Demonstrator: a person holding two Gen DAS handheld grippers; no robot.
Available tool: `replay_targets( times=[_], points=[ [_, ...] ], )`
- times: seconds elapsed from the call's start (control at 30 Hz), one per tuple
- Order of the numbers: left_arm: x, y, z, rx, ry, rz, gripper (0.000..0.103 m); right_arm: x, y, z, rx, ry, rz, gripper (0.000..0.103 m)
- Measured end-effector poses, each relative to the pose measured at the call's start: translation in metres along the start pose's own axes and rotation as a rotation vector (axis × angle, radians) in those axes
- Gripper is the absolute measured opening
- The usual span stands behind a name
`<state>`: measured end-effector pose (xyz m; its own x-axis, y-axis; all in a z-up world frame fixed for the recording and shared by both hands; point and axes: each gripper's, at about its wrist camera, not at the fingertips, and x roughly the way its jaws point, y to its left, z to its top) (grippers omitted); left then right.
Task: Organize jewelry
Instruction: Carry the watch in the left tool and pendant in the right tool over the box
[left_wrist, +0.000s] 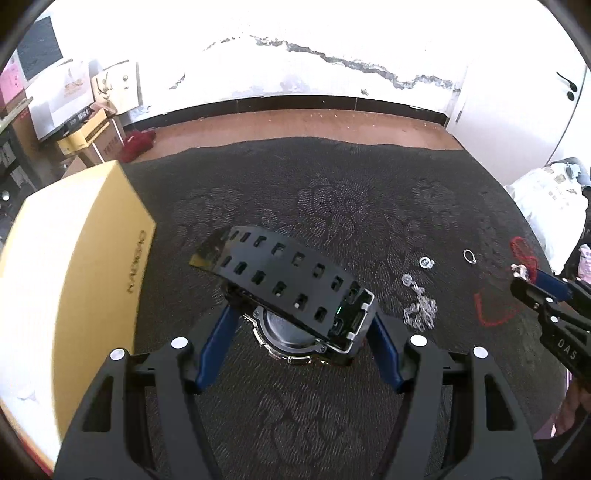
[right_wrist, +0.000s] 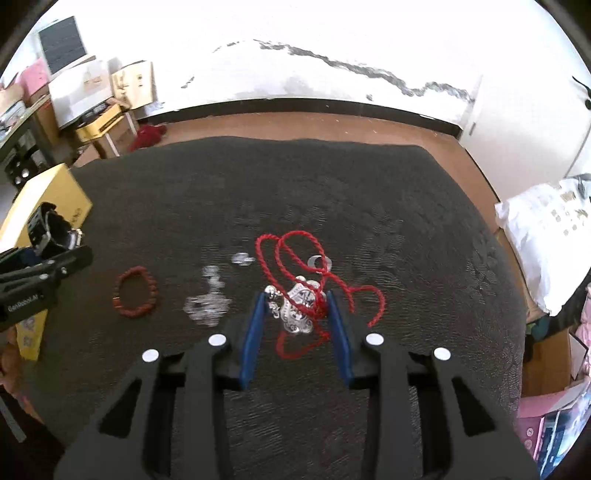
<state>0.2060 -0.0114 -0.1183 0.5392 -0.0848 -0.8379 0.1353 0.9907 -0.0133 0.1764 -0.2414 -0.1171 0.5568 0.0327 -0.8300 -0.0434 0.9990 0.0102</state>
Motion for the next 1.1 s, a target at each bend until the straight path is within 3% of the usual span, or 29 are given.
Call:
replay_targets(
  times=[0.27,0.57,0.87,1.1],
  points=[
    [-0.069,0.035,-0.025,-0.032,-0.031,0.023,0.066,-0.059,0.063,0.003,-0.066,-0.062,0.062,0.034],
    [-0.153,0.094,-0.054,-0.081,-0.108,0.081,0.066,-0.132,0.169,-0.001,-0.189,-0.128,0.133,0.034],
    [-0.199,0.165,-0.082,-0.162,-0.134,0.15,0.066,-0.173,0.271,0.002,-0.301,-0.172,0.212,0.034],
    [-0.22,0.216,-0.099,-0.235,-0.148,0.2,0.066,-0.18,0.342,0.003,-0.375,-0.172,0.276,0.034]
  ],
)
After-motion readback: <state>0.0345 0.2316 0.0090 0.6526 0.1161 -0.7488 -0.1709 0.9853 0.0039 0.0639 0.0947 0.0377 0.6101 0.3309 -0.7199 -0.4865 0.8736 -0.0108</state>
